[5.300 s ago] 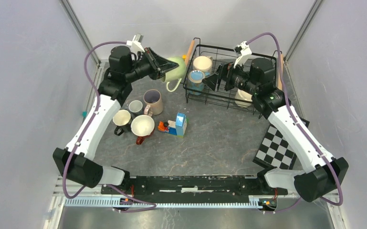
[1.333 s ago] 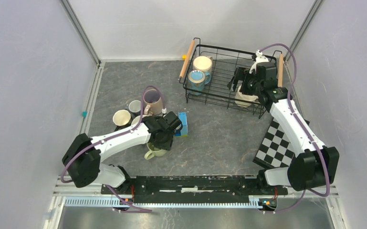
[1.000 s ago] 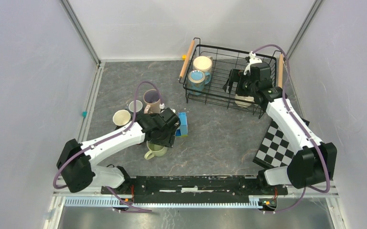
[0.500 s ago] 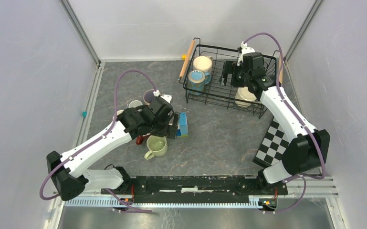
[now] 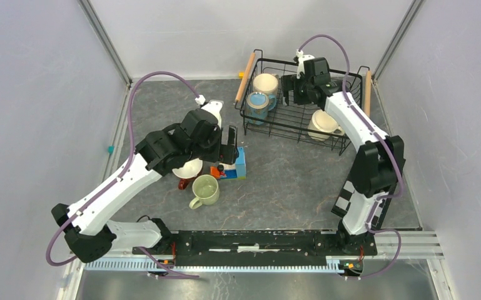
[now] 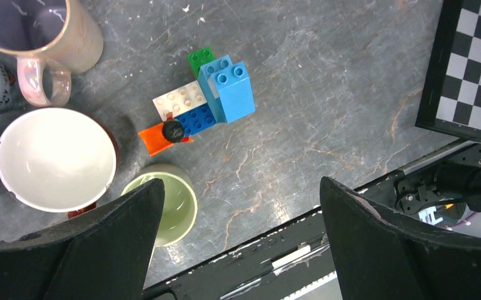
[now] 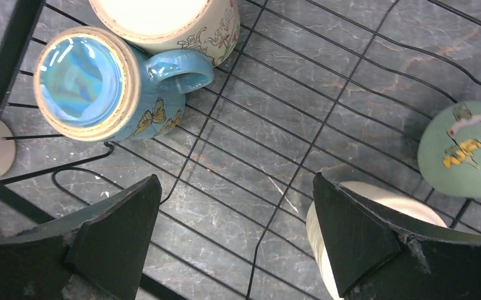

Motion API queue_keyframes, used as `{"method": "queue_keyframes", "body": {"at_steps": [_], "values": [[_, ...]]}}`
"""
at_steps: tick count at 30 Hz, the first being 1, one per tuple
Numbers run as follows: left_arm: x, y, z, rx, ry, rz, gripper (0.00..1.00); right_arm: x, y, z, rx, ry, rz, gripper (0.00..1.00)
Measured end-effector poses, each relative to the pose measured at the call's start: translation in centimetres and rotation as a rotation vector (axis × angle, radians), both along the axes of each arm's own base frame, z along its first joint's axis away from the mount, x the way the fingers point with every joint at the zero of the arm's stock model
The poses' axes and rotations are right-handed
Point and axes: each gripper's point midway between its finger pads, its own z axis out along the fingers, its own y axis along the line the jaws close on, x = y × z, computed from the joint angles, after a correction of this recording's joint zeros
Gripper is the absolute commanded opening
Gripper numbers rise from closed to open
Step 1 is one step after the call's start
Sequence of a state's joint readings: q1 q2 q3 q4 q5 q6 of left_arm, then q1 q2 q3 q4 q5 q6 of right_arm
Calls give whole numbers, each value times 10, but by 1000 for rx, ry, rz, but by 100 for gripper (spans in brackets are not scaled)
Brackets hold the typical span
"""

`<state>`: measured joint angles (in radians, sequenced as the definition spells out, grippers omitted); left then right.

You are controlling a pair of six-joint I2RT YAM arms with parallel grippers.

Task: Unload the cups from the dish rack
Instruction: Move the cup to the dish rack.

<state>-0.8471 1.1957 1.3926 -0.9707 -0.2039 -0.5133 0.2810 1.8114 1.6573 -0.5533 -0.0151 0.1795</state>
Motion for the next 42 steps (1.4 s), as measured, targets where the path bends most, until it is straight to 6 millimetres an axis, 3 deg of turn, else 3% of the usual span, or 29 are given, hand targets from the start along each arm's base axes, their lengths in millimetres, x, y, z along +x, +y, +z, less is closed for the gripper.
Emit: {"method": "queue_keyframes", "body": {"at_steps": [7,17,26,42], "values": [[5,-3,12,-5,-30,-19,100,21,16,-24,11,0,76,98],[10,-7,15,-4,-32,-19,100,69,35,-13,122,-78,11,98],[12,-10,18,-10,-31,-23,100,76,39,-35,138,-47,-28,98],[10,-11,16,-10,-22,-30,100,78,47,-52,143,-57,-105,98]]}}
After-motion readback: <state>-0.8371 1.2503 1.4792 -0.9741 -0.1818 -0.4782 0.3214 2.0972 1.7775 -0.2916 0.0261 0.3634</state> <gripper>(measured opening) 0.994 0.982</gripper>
